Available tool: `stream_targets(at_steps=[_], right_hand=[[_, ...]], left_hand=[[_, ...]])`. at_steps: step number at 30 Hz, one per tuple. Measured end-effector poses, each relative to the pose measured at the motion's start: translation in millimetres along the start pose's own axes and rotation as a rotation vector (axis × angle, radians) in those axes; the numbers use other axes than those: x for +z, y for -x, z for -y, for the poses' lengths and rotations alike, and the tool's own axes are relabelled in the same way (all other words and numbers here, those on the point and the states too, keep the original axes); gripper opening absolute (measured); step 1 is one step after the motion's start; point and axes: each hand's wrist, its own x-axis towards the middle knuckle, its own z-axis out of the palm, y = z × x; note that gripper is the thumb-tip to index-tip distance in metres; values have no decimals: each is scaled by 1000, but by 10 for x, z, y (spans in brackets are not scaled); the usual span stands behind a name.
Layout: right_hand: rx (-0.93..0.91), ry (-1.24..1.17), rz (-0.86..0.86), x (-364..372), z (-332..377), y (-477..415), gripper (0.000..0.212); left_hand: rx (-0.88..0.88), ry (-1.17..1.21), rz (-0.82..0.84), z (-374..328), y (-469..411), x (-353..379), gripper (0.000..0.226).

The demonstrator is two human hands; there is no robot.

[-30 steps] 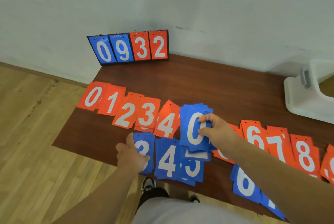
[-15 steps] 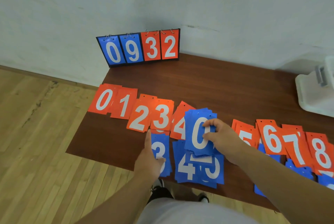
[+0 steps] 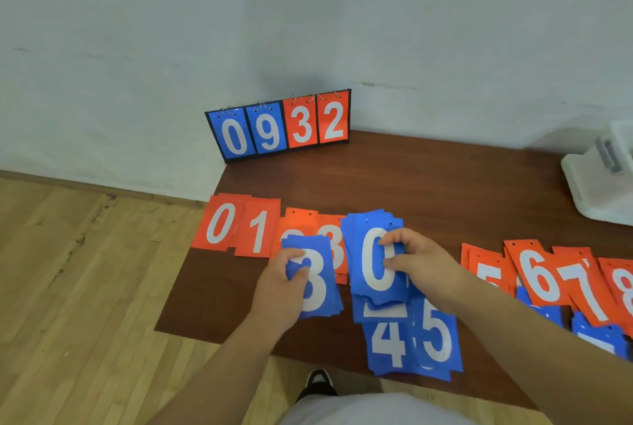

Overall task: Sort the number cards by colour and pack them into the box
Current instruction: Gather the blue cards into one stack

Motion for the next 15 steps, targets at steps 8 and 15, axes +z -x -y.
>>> stream_targets(at_steps=[8, 15], right_hand=[[-106, -659, 191, -79, 145, 250, 31], [-99, -487, -106, -136, 57, 442, 26]], left_hand=[[113, 164, 125, -607, -63, 141, 17], [314, 221, 331, -1123, 95, 278, 10]])
